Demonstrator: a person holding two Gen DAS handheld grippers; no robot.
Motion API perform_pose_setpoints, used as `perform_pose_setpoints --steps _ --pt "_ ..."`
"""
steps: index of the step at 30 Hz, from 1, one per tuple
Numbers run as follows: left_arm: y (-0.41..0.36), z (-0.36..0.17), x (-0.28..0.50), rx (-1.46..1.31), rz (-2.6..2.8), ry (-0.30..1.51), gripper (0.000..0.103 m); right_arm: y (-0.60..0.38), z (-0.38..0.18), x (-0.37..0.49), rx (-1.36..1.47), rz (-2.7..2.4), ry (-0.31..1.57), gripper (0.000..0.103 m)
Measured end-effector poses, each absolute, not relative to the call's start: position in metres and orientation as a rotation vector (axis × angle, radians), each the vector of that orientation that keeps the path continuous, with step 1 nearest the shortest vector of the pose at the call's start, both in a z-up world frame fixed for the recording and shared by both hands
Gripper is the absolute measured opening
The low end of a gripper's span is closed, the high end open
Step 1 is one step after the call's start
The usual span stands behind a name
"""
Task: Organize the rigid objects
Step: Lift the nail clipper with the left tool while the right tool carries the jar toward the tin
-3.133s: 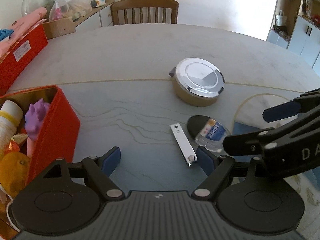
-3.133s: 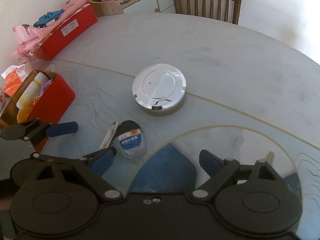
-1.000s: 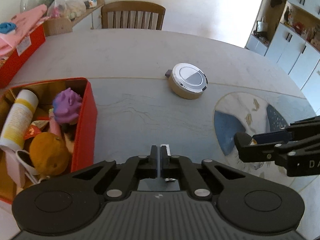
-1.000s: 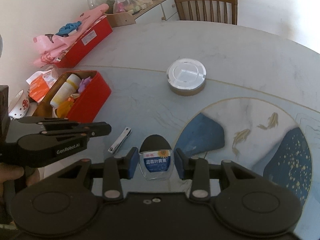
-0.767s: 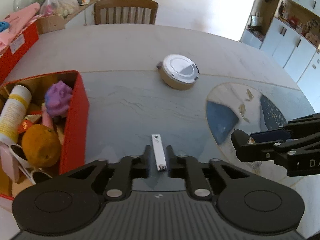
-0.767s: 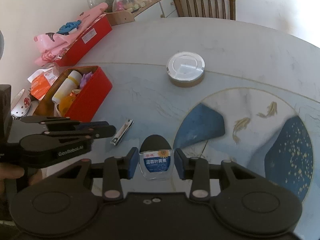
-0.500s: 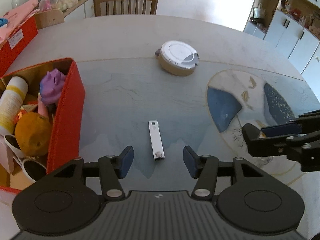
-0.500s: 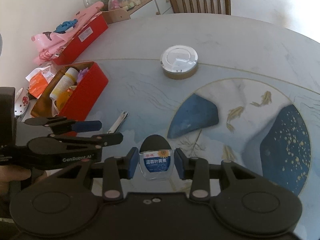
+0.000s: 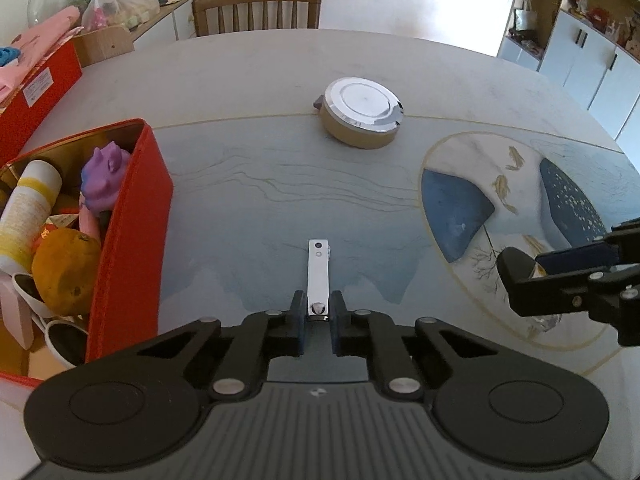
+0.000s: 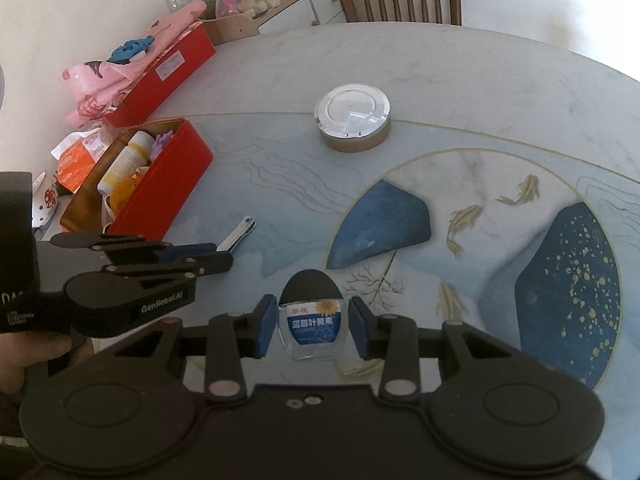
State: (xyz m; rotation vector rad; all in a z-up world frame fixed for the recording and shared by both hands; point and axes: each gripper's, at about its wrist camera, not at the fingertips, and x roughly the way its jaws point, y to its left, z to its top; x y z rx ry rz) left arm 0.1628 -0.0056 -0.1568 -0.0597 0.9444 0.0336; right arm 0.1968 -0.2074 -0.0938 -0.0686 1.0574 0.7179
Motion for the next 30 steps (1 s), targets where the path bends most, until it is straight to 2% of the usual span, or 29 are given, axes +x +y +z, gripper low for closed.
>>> perform_pose_setpoints --steps 30 --pt "0.054 -0.064 0.154 -0.143 -0.002 0.795 0.011 -0.159 -0.038 0.184 -0.059 0.791 0.948 0.038"
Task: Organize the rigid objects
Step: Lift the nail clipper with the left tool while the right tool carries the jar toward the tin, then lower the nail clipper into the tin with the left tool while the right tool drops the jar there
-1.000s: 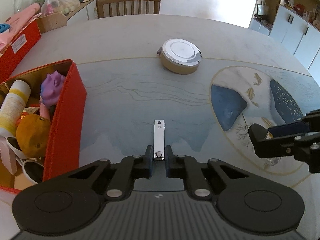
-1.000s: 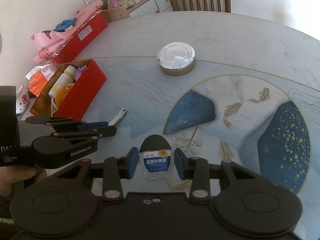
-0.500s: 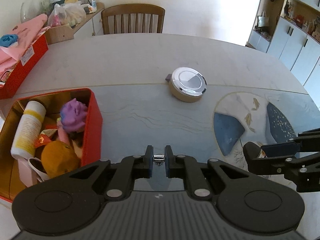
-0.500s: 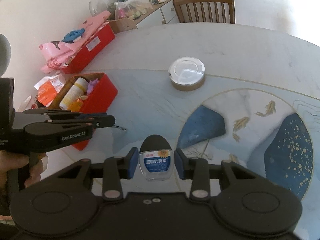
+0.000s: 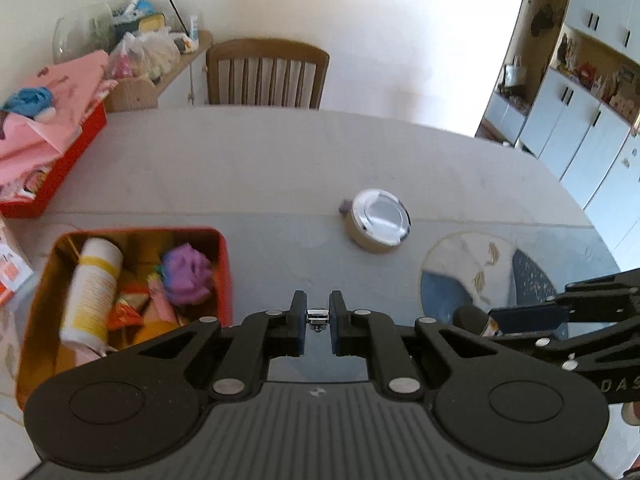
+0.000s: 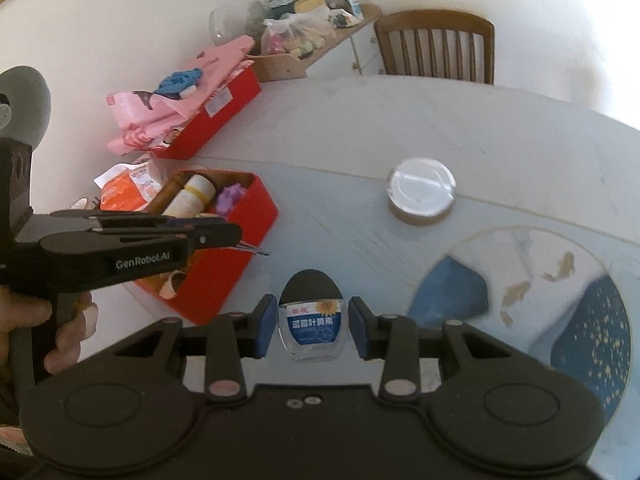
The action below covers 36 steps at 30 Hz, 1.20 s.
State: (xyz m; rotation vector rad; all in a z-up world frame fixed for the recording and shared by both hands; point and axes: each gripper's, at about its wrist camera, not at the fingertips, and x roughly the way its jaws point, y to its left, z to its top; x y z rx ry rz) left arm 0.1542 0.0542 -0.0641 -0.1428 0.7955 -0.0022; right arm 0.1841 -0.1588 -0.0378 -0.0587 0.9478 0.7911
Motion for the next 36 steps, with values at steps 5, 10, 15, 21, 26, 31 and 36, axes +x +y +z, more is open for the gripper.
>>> perform_pose_setpoints --steps 5,10,15,21,26,31,36 --pt "0.08 -0.047 0.152 -0.155 0.019 0.744 0.011 -0.132 -0.027 0.18 -0.085 0.814 0.922 0.038" --pt "0.115 -0.037 0.15 -0.176 0.05 0.712 0.011 -0.098 -0.017 0.174 -0.114 0.848 0.895 0.038" --pt "0.148 -0.036 0.148 -0.196 0.076 0.699 0.011 -0.062 -0.011 0.169 -0.153 0.882 0.872 0.038" --pt "0.185 -0.045 0.154 -0.236 0.094 0.705 0.011 -0.016 -0.016 0.164 -0.212 0.911 0.876 0.038" --pt "0.213 -0.058 0.167 -0.281 0.09 0.719 0.011 0.021 -0.027 0.161 -0.265 0.937 0.902 0.038" --pt "0.227 -0.073 0.18 -0.303 0.064 0.736 0.011 0.053 -0.039 0.16 -0.323 0.939 0.909 0.038" --pt "0.233 -0.084 0.192 -0.299 0.029 0.746 0.011 0.079 -0.048 0.171 -0.402 0.902 0.888 0.038"
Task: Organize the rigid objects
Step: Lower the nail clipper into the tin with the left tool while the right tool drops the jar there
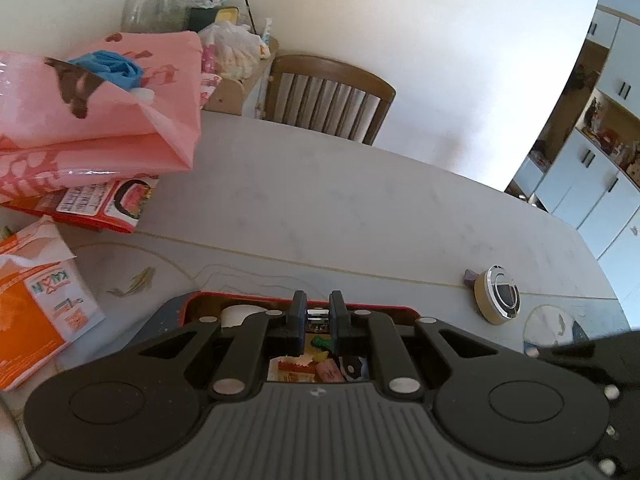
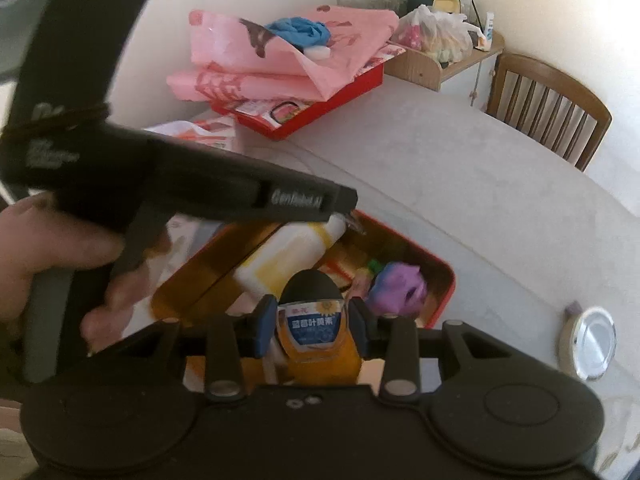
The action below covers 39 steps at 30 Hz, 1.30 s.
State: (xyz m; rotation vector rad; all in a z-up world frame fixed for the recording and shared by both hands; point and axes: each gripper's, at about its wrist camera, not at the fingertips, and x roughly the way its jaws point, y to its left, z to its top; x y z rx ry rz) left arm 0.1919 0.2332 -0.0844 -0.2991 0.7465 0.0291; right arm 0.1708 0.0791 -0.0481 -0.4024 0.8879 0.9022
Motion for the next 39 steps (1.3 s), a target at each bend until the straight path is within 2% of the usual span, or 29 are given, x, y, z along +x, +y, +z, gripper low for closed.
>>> perform_pose_setpoints --steps 14,31,39 --pt "0.239 -0.118 0.201 -0.325 -0.017 0.827 0.011 0.102 -0.082 0.196 -0.484 0.823 0.935 0.038" --pt "0.237 -0.143 0.204 -0.301 -0.028 0.935 0.011 0.089 -0.075 0.193 -0.445 0.815 0.936 0.041" --pt "0.232 -0.136 0.196 -0.283 -0.026 0.922 0.011 0.064 -0.062 0.187 -0.369 0.806 0.932 0.042"
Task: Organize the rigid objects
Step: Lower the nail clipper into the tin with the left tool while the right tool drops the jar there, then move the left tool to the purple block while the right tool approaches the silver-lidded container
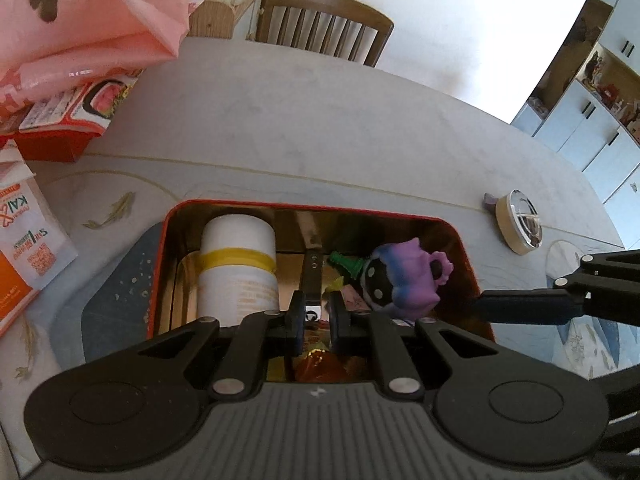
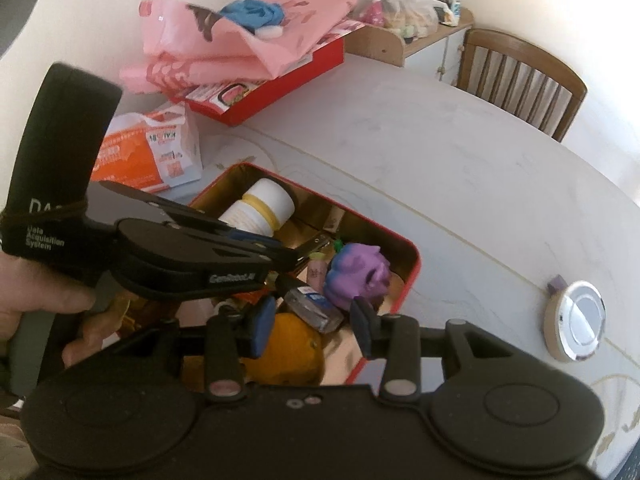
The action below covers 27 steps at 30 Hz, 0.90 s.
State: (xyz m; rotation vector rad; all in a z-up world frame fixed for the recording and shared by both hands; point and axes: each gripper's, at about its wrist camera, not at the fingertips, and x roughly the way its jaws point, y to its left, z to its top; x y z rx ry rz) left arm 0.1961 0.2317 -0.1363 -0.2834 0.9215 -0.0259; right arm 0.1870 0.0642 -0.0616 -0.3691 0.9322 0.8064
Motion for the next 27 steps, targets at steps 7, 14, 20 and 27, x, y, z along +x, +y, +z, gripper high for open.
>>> perform_pose_setpoints --steps 7,14,20,27 --pt "0.226 -0.12 0.182 -0.276 -0.031 0.895 0.012 0.042 -0.047 0.183 -0.308 0.789 0.921 0.045" --pt "0.215 -0.1 0.165 -0.272 -0.04 0.862 0.021 0.016 -0.029 0.175 -0.264 0.783 0.895 0.051" --pt "0.196 -0.083 0.158 -0.248 -0.064 0.826 0.021 -0.012 -0.015 0.173 -0.229 0.775 0.867 0.053" --pt "0.161 -0.068 0.16 -0.227 -0.084 0.785 0.054 -0.047 -0.006 0.177 -0.184 0.765 0.841 0.067"
